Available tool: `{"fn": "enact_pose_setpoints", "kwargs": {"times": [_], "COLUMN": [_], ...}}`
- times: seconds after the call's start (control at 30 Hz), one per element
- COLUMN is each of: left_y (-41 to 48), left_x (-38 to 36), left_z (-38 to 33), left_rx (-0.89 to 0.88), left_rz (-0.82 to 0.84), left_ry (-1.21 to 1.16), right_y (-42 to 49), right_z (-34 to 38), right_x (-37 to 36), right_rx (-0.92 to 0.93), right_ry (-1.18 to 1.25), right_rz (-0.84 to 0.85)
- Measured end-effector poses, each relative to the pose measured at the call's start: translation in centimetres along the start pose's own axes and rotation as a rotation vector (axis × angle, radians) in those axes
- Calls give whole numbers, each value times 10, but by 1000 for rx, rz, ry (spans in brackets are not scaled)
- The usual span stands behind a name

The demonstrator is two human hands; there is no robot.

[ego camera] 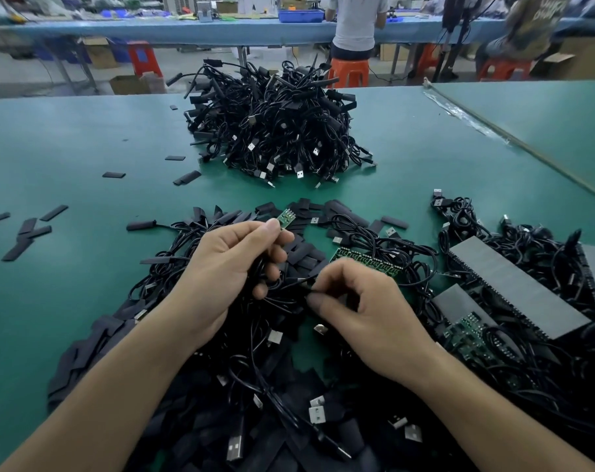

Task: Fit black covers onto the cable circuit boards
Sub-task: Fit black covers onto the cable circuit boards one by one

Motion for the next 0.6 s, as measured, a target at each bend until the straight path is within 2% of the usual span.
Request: {"fn": "enact_pose_setpoints", "kwargs": {"times": [0.1, 0.27, 0.6], "left_y": [-1, -3, -2], "left_x": [-4, -10, -12], "left_z": [0, 2, 5], "left_rx": [-21, -43, -27], "left_rz": [27, 65, 74], "left_ry": [107, 254, 278], "right_y": [1, 0, 0], "right_z": [0, 1, 13], "right_x": [8, 14, 18], "right_rx": [40, 73, 151], "right_ry": [94, 121, -37], "right_rz": [-157, -260, -245]}}
Point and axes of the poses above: each hand's wrist, its own y-axis towards the middle knuckle, its own x-axis out of the back of the hand, z = x × y, the point moved 7 cm from there along y, towards the middle knuckle, and after that the axes turned 14 degrees about x, right-handed, at the moved point
